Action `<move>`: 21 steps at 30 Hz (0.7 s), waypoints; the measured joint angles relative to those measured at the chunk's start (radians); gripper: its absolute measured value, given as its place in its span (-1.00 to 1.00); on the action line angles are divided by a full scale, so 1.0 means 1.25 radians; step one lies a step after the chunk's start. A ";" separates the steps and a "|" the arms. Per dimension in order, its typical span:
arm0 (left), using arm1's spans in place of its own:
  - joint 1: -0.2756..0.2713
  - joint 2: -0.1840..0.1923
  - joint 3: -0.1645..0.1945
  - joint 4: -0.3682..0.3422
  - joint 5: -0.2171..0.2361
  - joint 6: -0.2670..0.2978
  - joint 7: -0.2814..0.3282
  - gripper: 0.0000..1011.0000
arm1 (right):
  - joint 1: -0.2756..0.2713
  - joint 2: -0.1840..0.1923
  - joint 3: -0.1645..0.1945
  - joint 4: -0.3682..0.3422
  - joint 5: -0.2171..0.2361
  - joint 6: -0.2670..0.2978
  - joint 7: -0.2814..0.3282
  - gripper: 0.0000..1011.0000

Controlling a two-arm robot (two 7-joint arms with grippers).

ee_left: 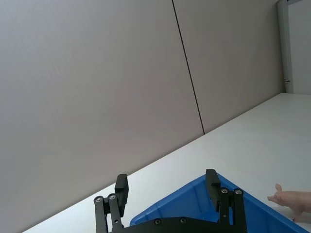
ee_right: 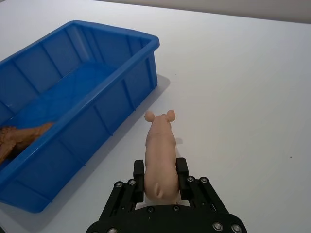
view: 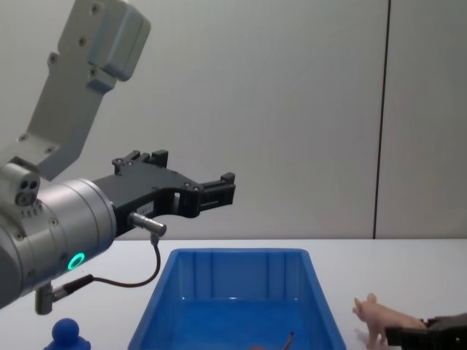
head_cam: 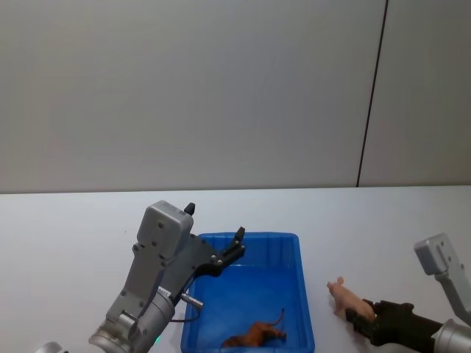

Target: Pick up the two dolls from the table and place them into the box.

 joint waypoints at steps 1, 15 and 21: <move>0.000 0.000 0.000 0.000 0.000 0.000 0.000 0.98 | 0.000 0.000 0.000 0.000 0.000 -0.002 0.000 -0.26; 0.000 0.000 0.000 0.000 0.000 0.000 0.000 0.98 | 0.001 0.006 0.005 -0.058 0.008 -0.056 -0.013 -0.26; 0.000 0.000 0.000 0.000 0.000 0.000 0.000 0.98 | 0.012 0.004 0.007 -0.101 0.019 -0.069 -0.002 -0.26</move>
